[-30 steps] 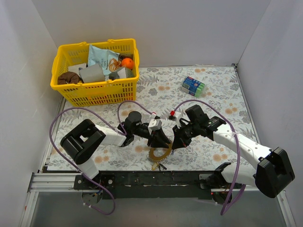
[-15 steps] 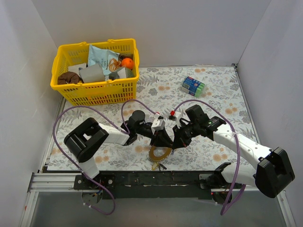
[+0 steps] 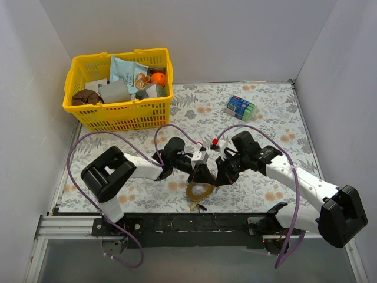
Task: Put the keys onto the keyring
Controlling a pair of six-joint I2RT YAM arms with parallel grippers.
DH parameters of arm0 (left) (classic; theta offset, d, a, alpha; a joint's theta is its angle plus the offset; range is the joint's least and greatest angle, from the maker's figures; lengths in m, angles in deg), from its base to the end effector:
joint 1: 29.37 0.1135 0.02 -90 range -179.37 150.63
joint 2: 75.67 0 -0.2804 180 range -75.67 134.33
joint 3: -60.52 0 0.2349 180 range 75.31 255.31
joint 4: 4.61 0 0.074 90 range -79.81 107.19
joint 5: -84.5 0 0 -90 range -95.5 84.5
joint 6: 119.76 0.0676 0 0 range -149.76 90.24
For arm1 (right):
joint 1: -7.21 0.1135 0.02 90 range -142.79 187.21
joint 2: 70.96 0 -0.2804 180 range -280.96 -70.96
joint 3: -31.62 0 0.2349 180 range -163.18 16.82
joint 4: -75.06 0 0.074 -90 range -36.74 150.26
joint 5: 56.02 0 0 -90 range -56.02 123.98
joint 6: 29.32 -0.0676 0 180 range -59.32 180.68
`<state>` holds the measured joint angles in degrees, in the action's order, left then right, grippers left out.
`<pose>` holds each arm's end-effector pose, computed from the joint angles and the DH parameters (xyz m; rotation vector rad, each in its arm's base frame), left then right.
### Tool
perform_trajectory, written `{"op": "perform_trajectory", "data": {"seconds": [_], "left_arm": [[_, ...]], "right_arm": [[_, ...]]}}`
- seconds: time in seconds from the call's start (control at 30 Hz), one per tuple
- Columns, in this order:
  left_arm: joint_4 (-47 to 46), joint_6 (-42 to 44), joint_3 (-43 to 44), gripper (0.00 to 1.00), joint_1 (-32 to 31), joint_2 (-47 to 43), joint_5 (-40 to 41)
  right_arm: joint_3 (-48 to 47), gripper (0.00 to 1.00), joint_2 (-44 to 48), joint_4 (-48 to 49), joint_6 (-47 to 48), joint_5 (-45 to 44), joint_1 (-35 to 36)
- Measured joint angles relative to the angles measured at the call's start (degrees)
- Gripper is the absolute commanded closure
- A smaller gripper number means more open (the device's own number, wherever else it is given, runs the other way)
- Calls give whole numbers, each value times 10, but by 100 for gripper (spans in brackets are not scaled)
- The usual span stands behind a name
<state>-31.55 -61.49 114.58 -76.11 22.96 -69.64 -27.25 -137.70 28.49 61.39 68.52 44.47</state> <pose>0.1805 -0.2806 0.1945 1.1716 1.8656 -1.8985 0.1498 0.1621 0.2334 -1.0733 2.3359 1.0124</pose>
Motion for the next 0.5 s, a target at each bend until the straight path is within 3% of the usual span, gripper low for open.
{"op": "perform_trajectory", "data": {"seconds": [0.13, 0.4, 0.5], "left_arm": [[2, 2, 3, 100, -2, 3, 0], [-43, -17, -21, 100, -3, -2, 24], [-75, -35, -48, 100, -5, -10, 40]], "right_arm": [[1, 99, 0, -2, 0, -1, 0], [7, 52, 18, 10, -10, 0, 0], [8, 41, 45, 34, -23, -6, 1]]}}
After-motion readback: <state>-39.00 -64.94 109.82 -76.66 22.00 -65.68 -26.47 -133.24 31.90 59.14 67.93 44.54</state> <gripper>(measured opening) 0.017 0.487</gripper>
